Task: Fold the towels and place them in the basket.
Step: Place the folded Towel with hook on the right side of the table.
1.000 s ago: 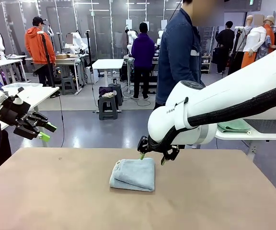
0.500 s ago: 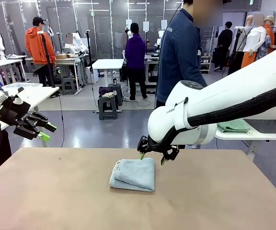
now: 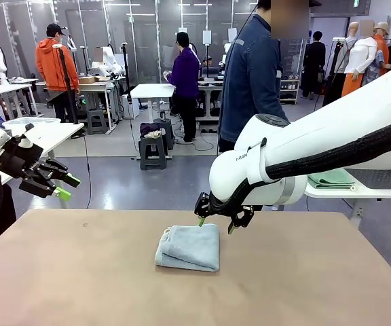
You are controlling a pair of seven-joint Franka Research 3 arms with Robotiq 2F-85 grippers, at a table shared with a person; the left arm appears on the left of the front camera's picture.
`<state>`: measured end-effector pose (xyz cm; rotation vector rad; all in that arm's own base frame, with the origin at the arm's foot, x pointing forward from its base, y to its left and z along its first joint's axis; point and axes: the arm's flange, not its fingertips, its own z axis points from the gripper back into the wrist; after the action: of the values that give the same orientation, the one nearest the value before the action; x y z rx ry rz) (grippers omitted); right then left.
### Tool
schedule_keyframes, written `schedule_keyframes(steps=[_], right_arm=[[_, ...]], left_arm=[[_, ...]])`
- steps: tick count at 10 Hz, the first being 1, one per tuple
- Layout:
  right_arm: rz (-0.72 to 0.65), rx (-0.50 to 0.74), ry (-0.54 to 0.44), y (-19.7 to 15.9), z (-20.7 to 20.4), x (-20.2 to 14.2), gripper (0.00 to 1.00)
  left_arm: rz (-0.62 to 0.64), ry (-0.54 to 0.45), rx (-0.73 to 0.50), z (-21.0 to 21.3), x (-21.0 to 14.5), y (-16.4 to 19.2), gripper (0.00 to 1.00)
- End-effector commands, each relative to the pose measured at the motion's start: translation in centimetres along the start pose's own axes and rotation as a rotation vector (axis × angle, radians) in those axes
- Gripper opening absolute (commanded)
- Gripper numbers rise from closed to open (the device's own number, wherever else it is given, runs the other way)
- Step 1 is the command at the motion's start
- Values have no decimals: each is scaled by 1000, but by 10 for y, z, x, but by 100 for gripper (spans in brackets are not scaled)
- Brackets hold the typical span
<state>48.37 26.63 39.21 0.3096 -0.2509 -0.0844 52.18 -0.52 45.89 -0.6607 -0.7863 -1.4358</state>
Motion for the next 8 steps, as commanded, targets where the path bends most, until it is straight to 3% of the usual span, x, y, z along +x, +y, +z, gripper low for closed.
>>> schedule_keyframes(steps=[1, 3, 8], right_arm=[[1, 4, -9, 1, -1, 0, 89], [0, 0, 0, 0, 0, 0, 89], [-49, -30, -23, -18, -44, 13, 89]], left_arm=[[4, 2, 12, 0, 2, -2, 72], [4, 2, 12, 0, 2, -2, 72], [4, 2, 12, 0, 2, -2, 72]])
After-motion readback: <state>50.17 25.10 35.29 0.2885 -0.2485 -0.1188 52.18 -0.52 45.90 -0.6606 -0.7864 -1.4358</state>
